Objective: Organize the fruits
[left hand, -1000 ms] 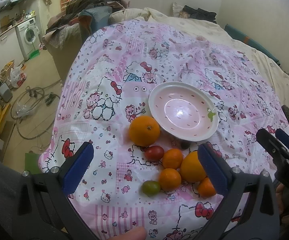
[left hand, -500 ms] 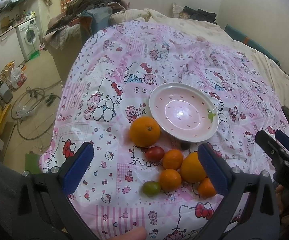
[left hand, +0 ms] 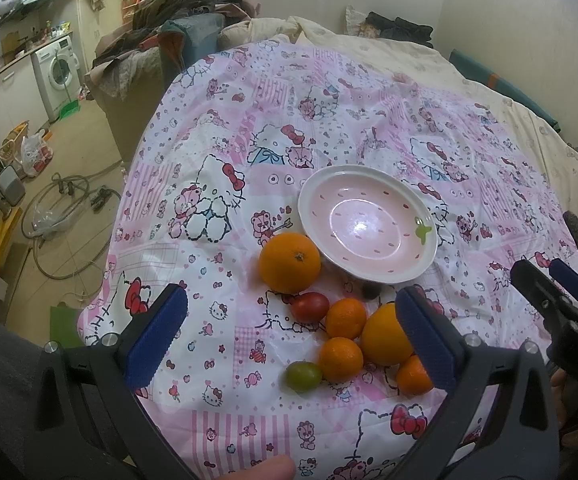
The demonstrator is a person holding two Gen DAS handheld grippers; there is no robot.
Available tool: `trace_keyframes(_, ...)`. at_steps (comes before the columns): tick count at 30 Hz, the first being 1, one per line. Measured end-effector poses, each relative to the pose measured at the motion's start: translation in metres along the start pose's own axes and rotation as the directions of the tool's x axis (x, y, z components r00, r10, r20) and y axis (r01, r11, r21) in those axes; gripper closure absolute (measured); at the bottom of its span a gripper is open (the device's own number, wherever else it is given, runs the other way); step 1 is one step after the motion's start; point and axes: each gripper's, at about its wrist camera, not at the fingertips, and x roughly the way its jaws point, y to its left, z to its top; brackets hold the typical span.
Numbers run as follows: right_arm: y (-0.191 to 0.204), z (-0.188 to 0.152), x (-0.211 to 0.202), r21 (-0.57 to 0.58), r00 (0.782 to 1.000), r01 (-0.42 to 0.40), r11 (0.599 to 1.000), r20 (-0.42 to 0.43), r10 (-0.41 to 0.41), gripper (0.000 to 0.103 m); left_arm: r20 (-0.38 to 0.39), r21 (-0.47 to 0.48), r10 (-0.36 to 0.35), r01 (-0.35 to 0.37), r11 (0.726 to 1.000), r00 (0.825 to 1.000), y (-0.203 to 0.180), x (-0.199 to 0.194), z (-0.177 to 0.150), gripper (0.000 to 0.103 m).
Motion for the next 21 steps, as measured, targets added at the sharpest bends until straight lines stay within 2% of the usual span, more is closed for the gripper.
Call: trace_keyframes(21,0.0051,0.0004,0.0000,-0.002,1.000,-0.008,1.000,-0.001,0.008,0.000,0.002,0.000,0.003,-0.003,1.000,1.000,-0.0011,-0.0037,0.0024,0.000)
